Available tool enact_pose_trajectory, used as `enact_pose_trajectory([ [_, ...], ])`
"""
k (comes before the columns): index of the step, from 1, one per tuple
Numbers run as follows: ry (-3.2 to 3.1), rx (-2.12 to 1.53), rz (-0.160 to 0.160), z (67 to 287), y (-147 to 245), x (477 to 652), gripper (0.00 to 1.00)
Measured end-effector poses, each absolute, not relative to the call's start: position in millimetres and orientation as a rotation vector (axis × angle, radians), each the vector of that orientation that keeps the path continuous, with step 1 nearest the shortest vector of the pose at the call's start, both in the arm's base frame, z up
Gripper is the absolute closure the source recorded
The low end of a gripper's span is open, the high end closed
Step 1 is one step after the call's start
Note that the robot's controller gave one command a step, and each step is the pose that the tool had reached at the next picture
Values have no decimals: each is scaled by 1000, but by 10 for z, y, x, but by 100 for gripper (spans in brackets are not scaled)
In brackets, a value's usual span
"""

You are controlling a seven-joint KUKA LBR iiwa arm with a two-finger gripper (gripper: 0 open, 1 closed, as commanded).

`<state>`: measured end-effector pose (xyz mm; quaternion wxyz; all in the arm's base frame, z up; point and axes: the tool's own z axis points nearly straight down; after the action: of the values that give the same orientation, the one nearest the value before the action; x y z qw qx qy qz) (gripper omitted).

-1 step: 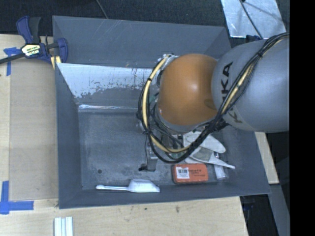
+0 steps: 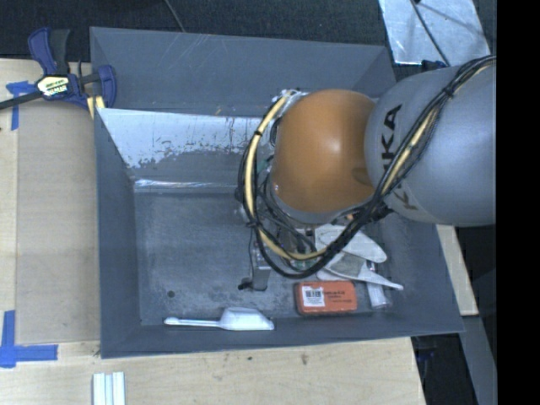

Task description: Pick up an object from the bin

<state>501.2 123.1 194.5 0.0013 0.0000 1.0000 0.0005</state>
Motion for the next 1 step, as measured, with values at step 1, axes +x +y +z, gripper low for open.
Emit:
enact_pose_trajectory([
  [1, 3145, -63, -2, 2454, 1250, 4981, 0],
])
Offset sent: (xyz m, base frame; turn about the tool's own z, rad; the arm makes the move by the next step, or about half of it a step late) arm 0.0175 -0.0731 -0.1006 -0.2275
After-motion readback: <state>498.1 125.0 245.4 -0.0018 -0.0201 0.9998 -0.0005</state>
